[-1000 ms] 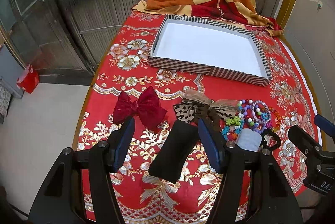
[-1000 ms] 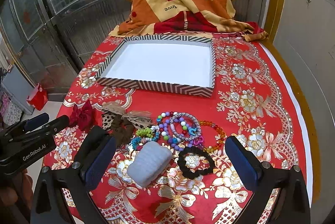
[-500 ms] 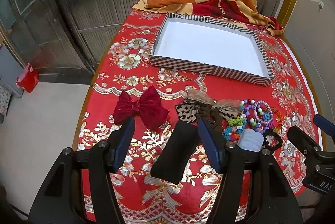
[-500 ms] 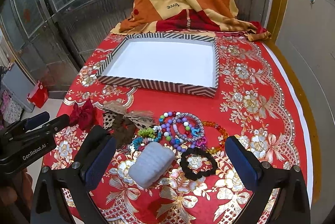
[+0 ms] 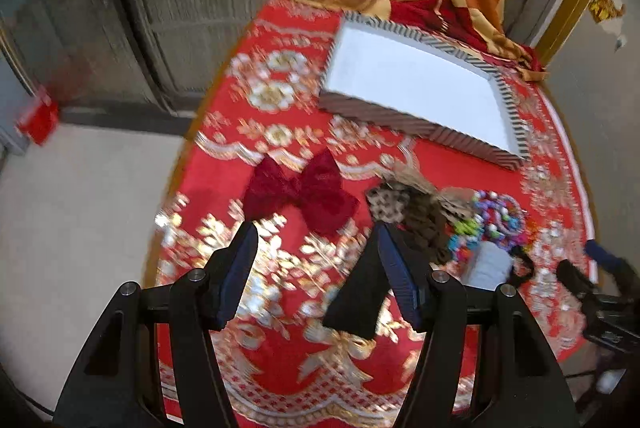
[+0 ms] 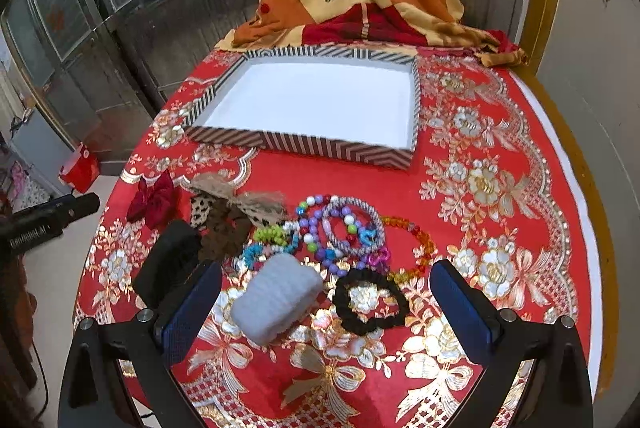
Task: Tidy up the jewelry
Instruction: 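Grasp the black velvet holder with left tool while right tool grasps silver bangle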
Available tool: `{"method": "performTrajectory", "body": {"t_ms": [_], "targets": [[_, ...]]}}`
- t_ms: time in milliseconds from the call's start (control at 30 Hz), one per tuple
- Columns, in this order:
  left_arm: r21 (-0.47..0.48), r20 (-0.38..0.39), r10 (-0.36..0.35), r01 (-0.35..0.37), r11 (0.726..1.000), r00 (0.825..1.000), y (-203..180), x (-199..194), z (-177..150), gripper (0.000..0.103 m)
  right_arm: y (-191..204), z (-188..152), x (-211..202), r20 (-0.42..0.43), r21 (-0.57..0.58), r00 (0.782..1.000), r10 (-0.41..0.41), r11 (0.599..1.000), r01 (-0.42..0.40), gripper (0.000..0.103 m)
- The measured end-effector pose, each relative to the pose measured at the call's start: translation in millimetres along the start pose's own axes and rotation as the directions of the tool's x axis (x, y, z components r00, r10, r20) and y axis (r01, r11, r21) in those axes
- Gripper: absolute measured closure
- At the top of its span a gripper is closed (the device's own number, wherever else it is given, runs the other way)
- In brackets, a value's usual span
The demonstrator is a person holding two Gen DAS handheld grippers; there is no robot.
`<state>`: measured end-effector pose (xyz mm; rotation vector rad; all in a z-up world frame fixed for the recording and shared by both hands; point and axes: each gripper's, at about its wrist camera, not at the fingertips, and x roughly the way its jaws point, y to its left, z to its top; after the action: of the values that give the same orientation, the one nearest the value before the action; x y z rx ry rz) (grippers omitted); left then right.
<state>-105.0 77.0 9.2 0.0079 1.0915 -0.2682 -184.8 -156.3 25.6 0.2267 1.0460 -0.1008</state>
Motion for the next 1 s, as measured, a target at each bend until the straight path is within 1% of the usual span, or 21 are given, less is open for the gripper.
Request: {"method": "performTrajectory", "body": {"t_ms": [33, 67, 167, 233, 267, 300, 333, 367, 400, 433, 467, 533, 567, 633, 700, 767, 800, 867, 900, 967, 1000], "targets": [[0.01, -0.028, -0.032, 0.032, 0.999, 0.999, -1, 4, -4, 0.041, -1, -2, 2, -0.007, 0.001, 1.0, 0.002, 1.0, -0.002, 0.0], [0.029, -0.05, -0.047, 0.049, 0.998, 0.998, -6, 8, -7, 0.041, -4, -4, 4, -0.013, 0.005, 1.0, 0.004, 1.0, -0.004, 0.0], [0.091, -0.093, -0.067, 0.076, 0.993, 0.993, -21, 19, -19, 0.041, -15, -6, 11, -0.016, 0.019, 1.0, 0.014, 1.0, -0.013, 0.002], [0.108, -0.114, -0.064, 0.077, 0.991, 0.991, -29, 29, -24, 0.041, -23, -4, 14, -0.021, 0.027, 1.0, 0.011, 1.0, -0.011, 0.01], [0.106, -0.123, -0.061, 0.074, 0.992, 0.991, -29, 35, -26, 0.041, -28, -1, 17, -0.021, 0.028, 1.0, 0.006, 1.0, -0.006, 0.012], [0.104, -0.131, -0.052, 0.065, 0.992, 0.99, -30, 41, -27, 0.041, -33, 2, 21, -0.022, 0.03, 1.0, -0.001, 1.0, 0.001, 0.016], [0.105, -0.138, -0.04, 0.055, 0.993, 0.99, -30, 45, -27, 0.041, -36, 4, 24, -0.024, 0.033, 1.0, -0.002, 0.999, 0.003, 0.023], [0.108, -0.147, -0.028, 0.044, 0.993, 0.989, -31, 50, -28, 0.041, -40, 7, 28, -0.027, 0.038, 1.0, 0.009, 0.999, -0.008, 0.027], [0.112, -0.153, -0.02, 0.038, 0.993, 0.988, -32, 55, -29, 0.041, -43, 11, 33, -0.03, 0.038, 0.999, 0.026, 0.999, -0.025, 0.036], [0.117, -0.158, -0.012, 0.031, 0.993, 0.987, -33, 58, -30, 0.041, -44, 14, 38, -0.034, 0.032, 0.999, 0.032, 0.999, -0.031, 0.042], [0.125, -0.162, 0.0, 0.021, 0.992, 0.987, -33, 61, -30, 0.041, -45, 18, 45, -0.041, 0.018, 0.999, 0.029, 0.999, -0.028, 0.043], [0.155, -0.174, 0.04, -0.013, 0.988, 0.984, -36, 67, -31, 0.041, -45, 23, 58, -0.05, -0.007, 0.998, 0.03, 1.0, -0.031, 0.052], [0.169, -0.175, 0.053, -0.023, 0.985, 0.983, -38, 70, -31, 0.041, -47, 26, 65, -0.059, -0.019, 0.997, 0.041, 0.999, -0.042, 0.054], [0.183, -0.176, 0.065, -0.033, 0.983, 0.982, -40, 74, -32, 0.041, -50, 31, 79, -0.088, -0.03, 0.994, 0.07, 0.997, -0.073, 0.061], [0.188, -0.178, 0.068, -0.034, 0.982, 0.982, -41, 78, -33, 0.041, -54, 34, 90, -0.11, -0.036, 0.989, 0.099, 0.994, -0.104, 0.062], [0.191, -0.182, 0.075, -0.039, 0.981, 0.98, -42, 82, -32, 0.041, -55, 37, 98, -0.121, -0.052, 0.987, 0.101, 0.993, -0.108, 0.063], [0.19, -0.185, 0.073, -0.037, 0.981, 0.98, -43, 84, -31, 0.041, -56, 38, 102, -0.127, -0.059, 0.986, 0.104, 0.992, -0.112, 0.065], [0.181, -0.195, 0.055, -0.02, 0.983, 0.979, -42, 87, -31, 0.041, -58, 39, 108, -0.141, -0.058, 0.982, 0.128, 0.989, -0.137, 0.071], [0.179, -0.196, 0.05, -0.014, 0.984, 0.979, -42, 88, -31, 0.043, -59, 40, 112, -0.151, -0.057, 0.98, 0.131, 0.988, -0.141, 0.074], [0.175, -0.204, 0.032, 0.004, 0.985, 0.978, -42, 91, -32, 0.056, -61, 39, 117, -0.16, -0.054, 0.977, 0.139, 0.987, -0.149, 0.077], [0.171, -0.208, 0.027, 0.01, 0.985, 0.978, -42, 91, -32, 0.06, -62, 38, 119, -0.166, -0.049, 0.975, 0.147, 0.986, -0.157, 0.083]]}}
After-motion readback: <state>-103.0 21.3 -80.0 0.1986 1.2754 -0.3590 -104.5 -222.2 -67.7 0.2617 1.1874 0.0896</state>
